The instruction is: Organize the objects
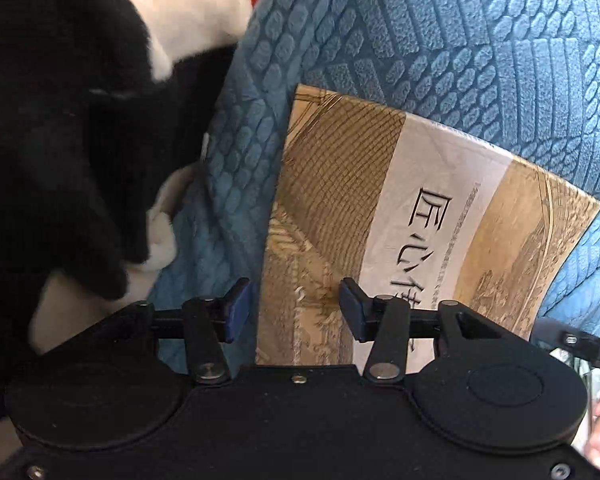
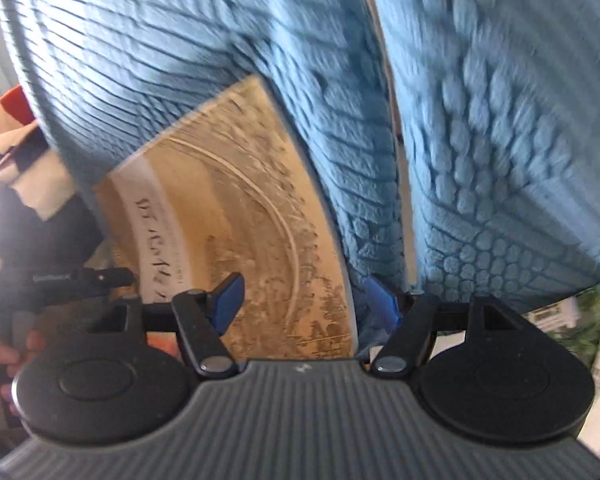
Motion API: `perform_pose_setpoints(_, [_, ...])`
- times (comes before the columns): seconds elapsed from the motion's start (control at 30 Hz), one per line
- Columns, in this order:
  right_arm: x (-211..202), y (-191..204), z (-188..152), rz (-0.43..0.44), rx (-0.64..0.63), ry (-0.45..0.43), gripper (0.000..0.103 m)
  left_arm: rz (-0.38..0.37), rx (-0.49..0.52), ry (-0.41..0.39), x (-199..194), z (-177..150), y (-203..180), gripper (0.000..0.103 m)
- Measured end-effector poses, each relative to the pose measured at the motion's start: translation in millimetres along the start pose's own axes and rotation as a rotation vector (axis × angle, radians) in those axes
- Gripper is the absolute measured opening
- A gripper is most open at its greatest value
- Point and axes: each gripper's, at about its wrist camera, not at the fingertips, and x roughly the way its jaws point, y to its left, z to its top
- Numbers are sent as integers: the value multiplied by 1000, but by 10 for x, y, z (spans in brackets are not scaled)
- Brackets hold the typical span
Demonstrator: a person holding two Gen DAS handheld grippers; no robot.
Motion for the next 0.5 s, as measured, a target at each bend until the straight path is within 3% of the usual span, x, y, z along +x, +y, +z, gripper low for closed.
perform_pose_setpoints(0.2, [287, -138, -5, 33, 7, 54, 71, -56, 16, -9, 112, 72, 56, 52])
perform_pose_setpoints(0.37, [281, -186, -40, 55, 7, 42, 72, -82, 86, -8, 161, 47, 6, 57])
perform_pose_setpoints(0.5, [231, -311, -60, 145, 66, 43, 69, -95, 93, -13, 173, 19, 12, 60])
